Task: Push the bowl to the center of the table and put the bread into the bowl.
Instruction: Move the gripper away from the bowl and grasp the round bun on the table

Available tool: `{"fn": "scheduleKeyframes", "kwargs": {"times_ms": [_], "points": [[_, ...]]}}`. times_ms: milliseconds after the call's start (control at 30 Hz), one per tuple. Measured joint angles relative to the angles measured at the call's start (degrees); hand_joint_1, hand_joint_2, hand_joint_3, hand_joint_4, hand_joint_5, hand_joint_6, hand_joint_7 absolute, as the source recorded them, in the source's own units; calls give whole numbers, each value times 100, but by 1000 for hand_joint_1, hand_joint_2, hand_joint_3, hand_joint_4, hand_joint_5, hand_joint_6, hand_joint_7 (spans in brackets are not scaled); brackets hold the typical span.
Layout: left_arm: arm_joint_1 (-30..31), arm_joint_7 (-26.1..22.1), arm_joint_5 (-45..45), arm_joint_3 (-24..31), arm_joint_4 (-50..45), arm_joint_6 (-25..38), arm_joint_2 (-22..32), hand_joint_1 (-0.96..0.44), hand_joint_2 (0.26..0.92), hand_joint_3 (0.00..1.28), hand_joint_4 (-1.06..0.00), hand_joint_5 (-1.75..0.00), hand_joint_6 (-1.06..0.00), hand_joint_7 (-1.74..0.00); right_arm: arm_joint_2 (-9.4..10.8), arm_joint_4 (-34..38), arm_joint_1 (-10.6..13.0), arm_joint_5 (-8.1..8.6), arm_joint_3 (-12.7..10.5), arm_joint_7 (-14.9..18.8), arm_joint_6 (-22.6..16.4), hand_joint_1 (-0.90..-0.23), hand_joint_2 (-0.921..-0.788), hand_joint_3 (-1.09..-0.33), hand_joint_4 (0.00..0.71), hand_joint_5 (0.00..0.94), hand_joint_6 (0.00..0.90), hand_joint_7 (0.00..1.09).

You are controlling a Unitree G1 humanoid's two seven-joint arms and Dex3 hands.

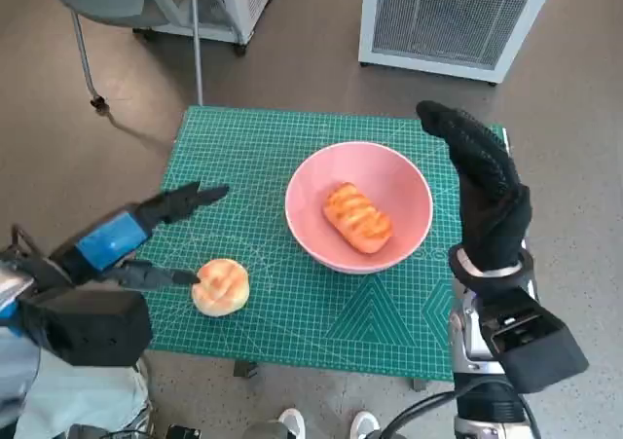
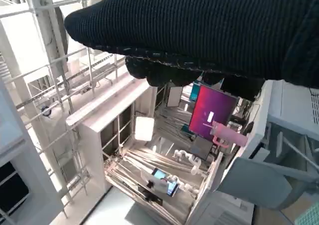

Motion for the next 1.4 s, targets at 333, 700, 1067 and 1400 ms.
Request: {"fn": "scheduleKeyframes", "kwargs": {"times_ms": [333,700,1067,1400], "points": [[251,-135,-119,-104,199,-153,109,-98,780,2,-71,0,-266,-2,-1,0,-5,25,39,24,99,-493,-921,-795,283,33,-1,711],[376,-72,67,-680,643,-362,65,-91,773,3,-58,-3,-252,-4,-16,0,-8,21,56,36,122,-491,-921,-795,283,34,-1,721],[241,-12,509,-1290,1108,-353,-26,-89,774,7,-36,0,-231,0,-48,-8,-9,23,51,61,149,-492,-921,-797,283,35,-1,725],[-71,441,955,-1770,1848,-490,-305,-82,781,11,-150,-38,-298,-32,-73,-14,-9,27,49,92,157,-499,-921,-794,282,36,-1,722]]}}
